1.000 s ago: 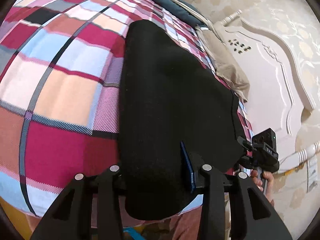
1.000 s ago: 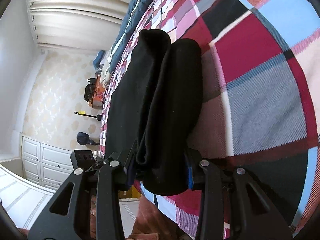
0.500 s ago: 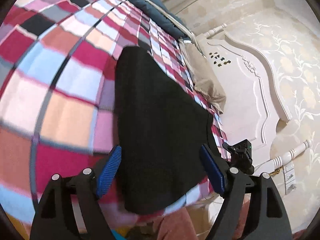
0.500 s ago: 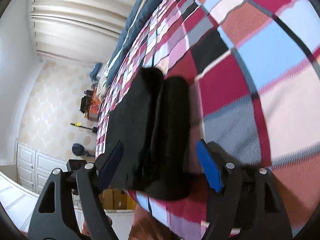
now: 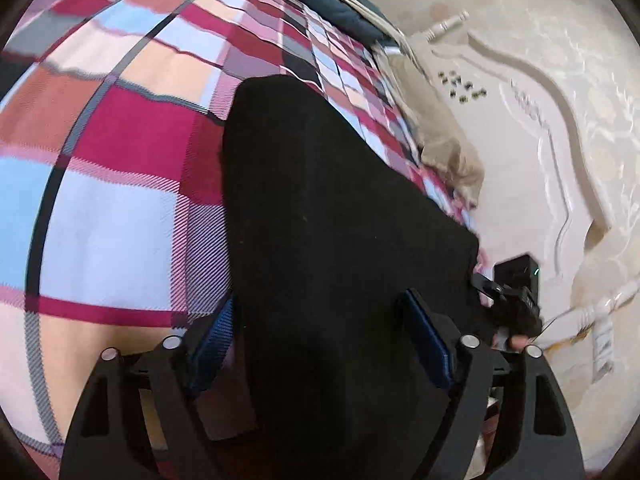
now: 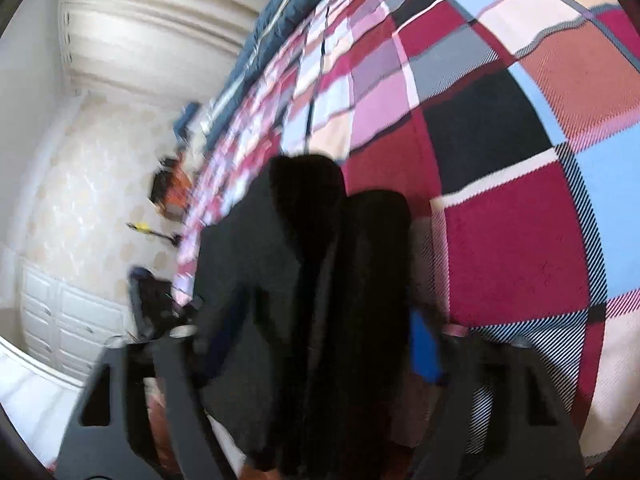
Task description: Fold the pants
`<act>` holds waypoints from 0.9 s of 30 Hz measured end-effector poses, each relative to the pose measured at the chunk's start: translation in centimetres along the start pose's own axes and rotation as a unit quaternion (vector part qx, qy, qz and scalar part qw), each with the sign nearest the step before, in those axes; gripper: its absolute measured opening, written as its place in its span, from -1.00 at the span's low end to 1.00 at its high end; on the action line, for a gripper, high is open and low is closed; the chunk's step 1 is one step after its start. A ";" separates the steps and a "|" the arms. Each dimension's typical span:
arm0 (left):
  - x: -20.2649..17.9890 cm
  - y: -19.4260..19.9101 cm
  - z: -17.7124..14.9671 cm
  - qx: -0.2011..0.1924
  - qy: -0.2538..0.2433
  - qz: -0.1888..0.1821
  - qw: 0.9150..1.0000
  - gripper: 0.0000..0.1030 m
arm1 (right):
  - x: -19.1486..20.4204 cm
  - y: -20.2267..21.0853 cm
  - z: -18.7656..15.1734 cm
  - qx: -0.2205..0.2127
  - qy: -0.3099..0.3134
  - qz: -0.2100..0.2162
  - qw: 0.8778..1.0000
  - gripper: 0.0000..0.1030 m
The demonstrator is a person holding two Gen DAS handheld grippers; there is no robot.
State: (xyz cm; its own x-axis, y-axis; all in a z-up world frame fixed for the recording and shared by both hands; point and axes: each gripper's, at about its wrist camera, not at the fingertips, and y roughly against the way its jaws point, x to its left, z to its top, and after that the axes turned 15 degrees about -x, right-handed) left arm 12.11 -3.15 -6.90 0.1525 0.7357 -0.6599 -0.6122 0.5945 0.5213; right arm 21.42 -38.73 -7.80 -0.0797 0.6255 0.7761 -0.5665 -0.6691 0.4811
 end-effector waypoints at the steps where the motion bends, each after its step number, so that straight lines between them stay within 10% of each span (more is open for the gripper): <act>1: -0.2 -0.2 0.0 0.001 -0.015 0.011 1.000 0.23 | -0.2 0.0 -0.1 -0.002 -0.004 0.007 1.000 -0.05; 9: -2.0 0.6 -0.2 -0.021 -0.068 0.054 0.996 -0.36 | -0.1 0.2 -0.4 -0.022 -0.026 0.021 0.999 -0.20; 27: 1.7 3.0 2.0 -0.044 -0.061 0.092 0.993 -0.41 | 2.6 -4.2 -1.7 -0.007 -0.036 0.047 0.998 -0.23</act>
State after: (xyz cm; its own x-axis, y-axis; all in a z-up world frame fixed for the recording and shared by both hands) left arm 12.06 0.58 -5.38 0.1211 0.8665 -0.4843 -0.7030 0.4193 0.5745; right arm 22.24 -33.56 -8.47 -0.0739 0.5289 0.8455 -0.5710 -0.7175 0.3989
